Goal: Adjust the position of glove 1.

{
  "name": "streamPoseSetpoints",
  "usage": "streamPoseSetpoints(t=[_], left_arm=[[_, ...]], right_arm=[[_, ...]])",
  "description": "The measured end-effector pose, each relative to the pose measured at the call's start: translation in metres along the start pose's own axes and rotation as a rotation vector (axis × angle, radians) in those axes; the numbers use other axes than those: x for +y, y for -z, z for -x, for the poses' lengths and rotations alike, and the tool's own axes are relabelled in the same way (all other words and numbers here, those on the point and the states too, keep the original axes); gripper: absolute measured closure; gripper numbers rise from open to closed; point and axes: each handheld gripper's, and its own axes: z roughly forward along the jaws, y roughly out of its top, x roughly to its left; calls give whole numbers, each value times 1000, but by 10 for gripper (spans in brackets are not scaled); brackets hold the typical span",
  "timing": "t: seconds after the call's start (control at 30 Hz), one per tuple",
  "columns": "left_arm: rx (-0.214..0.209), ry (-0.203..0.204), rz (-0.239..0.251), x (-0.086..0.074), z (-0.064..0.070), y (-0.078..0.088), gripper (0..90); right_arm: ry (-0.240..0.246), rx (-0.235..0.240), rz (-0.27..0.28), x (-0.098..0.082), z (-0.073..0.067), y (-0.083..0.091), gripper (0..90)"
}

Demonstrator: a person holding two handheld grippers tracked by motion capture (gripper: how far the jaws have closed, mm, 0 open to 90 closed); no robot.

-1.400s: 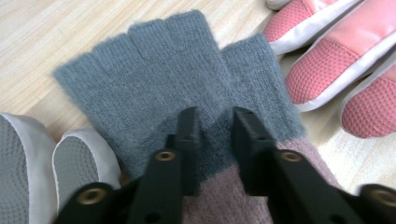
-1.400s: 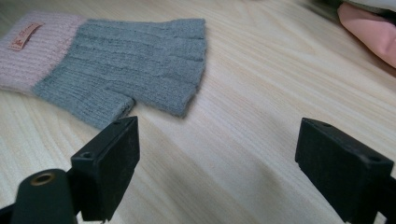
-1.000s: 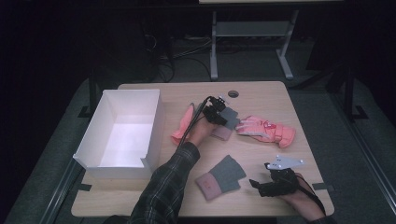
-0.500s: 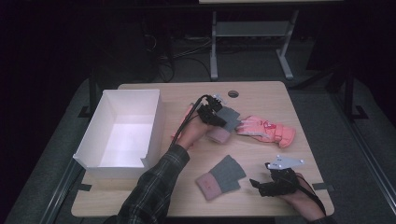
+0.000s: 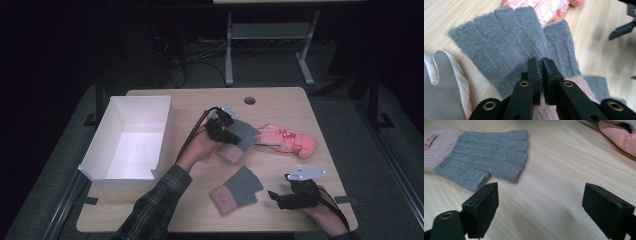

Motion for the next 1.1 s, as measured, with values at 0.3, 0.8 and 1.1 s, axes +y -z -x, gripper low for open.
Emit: streamPoseSetpoints(t=[0.3,0.8,1.1], left_arm=[[-31,-21,-3,-17,17,8,854],[-82,-70,-1,-46,48,20,853],[-97,-113,-19,-59,62,22,853]], right_arm=[[-10,-5,-11,-1,1,0,136],[-5,-18,-11,-1,3,0,136],[-7,-20,-8,-1,5,1,137]])
